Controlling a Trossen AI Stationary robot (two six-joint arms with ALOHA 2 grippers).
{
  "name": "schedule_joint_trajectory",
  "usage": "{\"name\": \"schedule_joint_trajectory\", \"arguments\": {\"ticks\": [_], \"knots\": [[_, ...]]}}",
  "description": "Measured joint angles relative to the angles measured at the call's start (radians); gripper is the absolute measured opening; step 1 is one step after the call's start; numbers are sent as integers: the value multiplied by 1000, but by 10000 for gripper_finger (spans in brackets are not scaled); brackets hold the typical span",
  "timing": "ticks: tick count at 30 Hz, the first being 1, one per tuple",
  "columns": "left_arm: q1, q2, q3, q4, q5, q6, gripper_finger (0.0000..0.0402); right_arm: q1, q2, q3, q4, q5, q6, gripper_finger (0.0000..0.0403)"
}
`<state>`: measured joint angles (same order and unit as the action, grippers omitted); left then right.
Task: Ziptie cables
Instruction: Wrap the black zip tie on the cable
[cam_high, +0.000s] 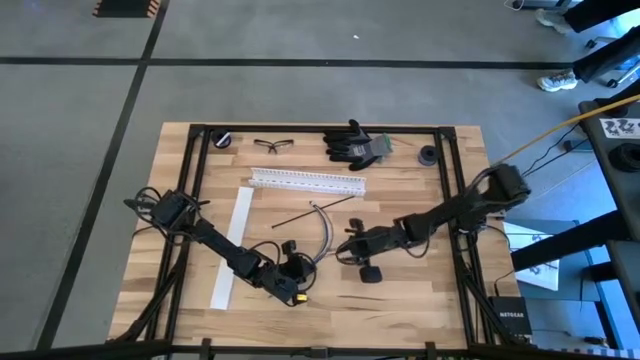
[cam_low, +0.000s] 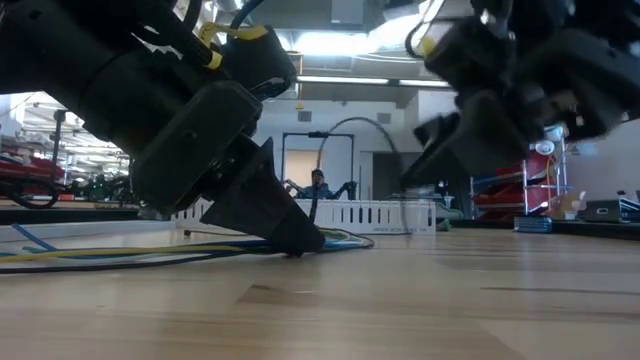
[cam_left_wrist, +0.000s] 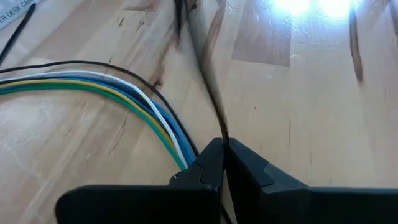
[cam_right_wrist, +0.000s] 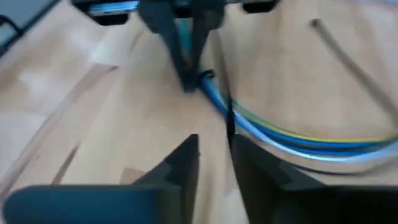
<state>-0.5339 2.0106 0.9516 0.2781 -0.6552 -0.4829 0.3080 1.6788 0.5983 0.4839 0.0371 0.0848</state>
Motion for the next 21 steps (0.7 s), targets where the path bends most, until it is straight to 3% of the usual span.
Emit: {"name": "schedule_joint_trajectory", "arguments": {"ticks": [5,10,16,21], "knots": [[6,0,0,3,0,-7,0,-1,173,14,239,-44,-11,154],[10,0,0,15,1,-6,0,-1,243,47,169,-84,-15,172],[10,0,-1,19,0,-5,0,0,67,40,-140,-135,-11,166],[10,0,-1,20,0,-5,0,-1,-168,43,-504,-34,-60,162]]}}
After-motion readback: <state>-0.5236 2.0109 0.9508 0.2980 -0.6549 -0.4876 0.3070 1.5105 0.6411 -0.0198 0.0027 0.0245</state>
